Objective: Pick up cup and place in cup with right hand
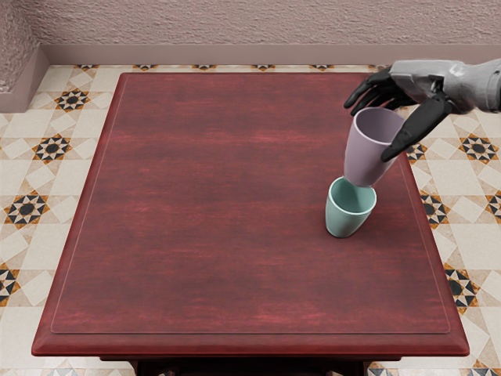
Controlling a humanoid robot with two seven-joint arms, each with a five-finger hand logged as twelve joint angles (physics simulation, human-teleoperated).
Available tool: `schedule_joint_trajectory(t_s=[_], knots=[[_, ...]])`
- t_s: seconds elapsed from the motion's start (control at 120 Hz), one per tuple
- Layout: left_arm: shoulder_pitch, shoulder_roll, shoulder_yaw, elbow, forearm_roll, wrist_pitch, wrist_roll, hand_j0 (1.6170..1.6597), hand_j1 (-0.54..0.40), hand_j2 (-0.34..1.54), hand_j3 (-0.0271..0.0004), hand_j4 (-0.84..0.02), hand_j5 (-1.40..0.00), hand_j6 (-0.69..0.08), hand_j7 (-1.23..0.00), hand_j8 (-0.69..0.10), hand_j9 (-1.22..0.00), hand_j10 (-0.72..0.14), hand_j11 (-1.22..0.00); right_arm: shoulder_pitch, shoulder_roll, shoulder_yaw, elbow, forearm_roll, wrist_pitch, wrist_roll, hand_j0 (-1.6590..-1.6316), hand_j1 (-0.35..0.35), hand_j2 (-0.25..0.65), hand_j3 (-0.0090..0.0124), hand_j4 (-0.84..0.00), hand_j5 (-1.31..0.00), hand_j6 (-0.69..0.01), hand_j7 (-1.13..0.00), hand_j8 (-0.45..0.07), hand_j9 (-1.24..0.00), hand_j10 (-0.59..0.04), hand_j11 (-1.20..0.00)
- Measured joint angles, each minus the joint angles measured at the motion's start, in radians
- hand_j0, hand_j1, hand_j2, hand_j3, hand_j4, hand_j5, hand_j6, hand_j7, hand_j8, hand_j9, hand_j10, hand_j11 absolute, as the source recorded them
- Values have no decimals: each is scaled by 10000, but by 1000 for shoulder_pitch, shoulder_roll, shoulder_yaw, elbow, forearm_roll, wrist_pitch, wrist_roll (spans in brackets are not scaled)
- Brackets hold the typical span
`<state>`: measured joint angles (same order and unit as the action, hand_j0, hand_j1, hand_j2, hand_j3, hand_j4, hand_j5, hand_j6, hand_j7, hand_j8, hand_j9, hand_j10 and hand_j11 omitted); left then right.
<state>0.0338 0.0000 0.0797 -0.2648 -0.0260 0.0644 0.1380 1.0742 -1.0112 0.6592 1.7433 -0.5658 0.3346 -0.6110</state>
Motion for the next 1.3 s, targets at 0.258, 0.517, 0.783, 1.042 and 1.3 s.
schedule_joint_trajectory(t_s=[0.258, 0.517, 0.783, 1.042, 1.3], knots=[[0, 0, 0, 0, 0, 0, 0, 16581, 3490, 0, 0, 0, -1, 0, 0, 0, 0, 0, 0, -43, 7, 4, 2, 3, 25, 0, -16565, 798, 654, -2, -4368, -5788, -4123, -5731, -3083, -5759, -3391, -5734], [0, 0, 0, 0, 0, 0, 0, 16581, 3490, 0, 0, 0, -1, 0, -1, 0, -1, 0, -1, -63, 21, 4, -2, 1, 15, 0, -16564, 778, 577, -3, -4358, -5732, -4126, -5692, -3104, -5708, -3409, -5672], [0, 0, 0, 0, 0, 0, 0, 16581, 3490, 0, 0, 0, -1, 0, -1, 0, -1, 0, -1, -64, 57, 5, -20, -1, 11, 0, -16565, 796, 634, -4, -4358, -5688, -4139, -5670, -3121, -5672, -3421, -5637], [0, 0, 0, 0, 0, 0, 0, 16581, 3490, 0, 0, 0, -1, 0, -1, 0, 0, 0, 0, -64, 55, 5, -22, -2, 12, 0, -16567, 786, 614, -1, -4287, -5575, -4186, -5566, -3164, -5553, -3477, -5518], [0, 0, 0, 0, 0, 0, 0, 16581, 3490, 0, 0, 0, -1, 0, -1, 0, -1, 0, -1, -64, 51, 5, -24, -3, 7, 0, -16573, 519, 376, 0, -3827, -4974, -3865, -4965, -3099, -4957, -3330, -4941]])
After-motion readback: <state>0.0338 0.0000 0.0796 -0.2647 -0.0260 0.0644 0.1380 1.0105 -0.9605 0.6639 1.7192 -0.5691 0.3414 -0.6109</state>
